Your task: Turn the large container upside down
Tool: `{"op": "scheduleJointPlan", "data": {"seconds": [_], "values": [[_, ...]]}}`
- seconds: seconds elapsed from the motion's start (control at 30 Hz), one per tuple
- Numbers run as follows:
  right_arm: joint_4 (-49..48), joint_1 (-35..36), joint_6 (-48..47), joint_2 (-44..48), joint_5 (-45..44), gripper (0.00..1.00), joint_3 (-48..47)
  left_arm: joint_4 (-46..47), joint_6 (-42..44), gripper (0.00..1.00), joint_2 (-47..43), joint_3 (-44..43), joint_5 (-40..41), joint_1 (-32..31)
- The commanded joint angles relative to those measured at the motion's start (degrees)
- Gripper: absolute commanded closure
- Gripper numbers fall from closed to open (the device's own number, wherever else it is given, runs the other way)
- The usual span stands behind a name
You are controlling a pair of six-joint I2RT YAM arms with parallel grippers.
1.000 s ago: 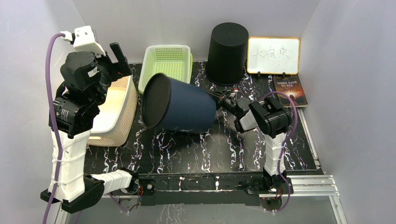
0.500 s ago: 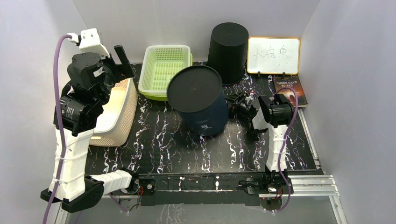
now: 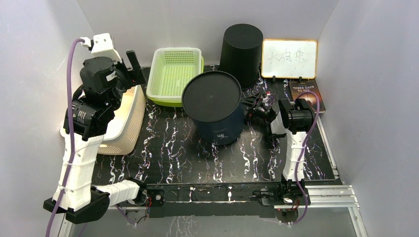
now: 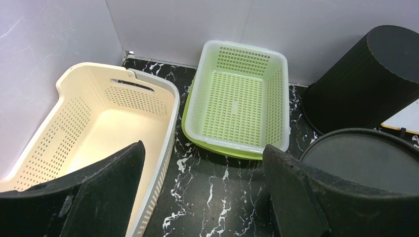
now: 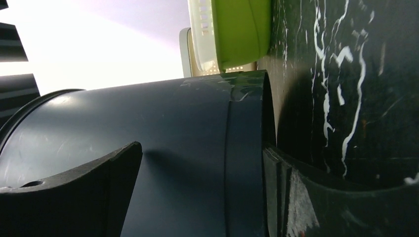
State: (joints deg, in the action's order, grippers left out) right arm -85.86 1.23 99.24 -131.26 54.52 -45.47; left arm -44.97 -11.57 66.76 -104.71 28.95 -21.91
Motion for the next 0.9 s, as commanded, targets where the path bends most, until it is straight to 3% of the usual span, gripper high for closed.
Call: {"op": "scheduleJointPlan", "data": {"seconds": [0.0, 0.17, 0.33, 0.6, 0.87], "values": [[-18.0, -4.8, 4.3, -6.3, -0.2, 0.13, -0.5, 2.1, 0.3, 0.12, -0.9, 1.5, -0.9, -0.1], [-17.5, -7.7, 4.3, -9.1, 1.5, 0.03, -5.6, 2.3, 0.5, 0.12, -1.2, 2.1, -1.0, -0.1], [-11.7, -9.0, 0.5, -10.1, 2.8, 0.02, -9.3, 2.3, 0.8, 0.12, -1.1, 2.7, -0.6, -0.1], [25.9, -11.0, -30.5, -1.8, 2.7, 0.02, -11.4, 3.7, 0.8, 0.12, -1.8, 6.1, -0.4, -0.1], [57.9, -11.2, -55.7, 6.0, -6.6, 0.02, -14.4, 4.2, 1.1, 0.12, -1.9, 7.6, -0.2, -0.1]]}}
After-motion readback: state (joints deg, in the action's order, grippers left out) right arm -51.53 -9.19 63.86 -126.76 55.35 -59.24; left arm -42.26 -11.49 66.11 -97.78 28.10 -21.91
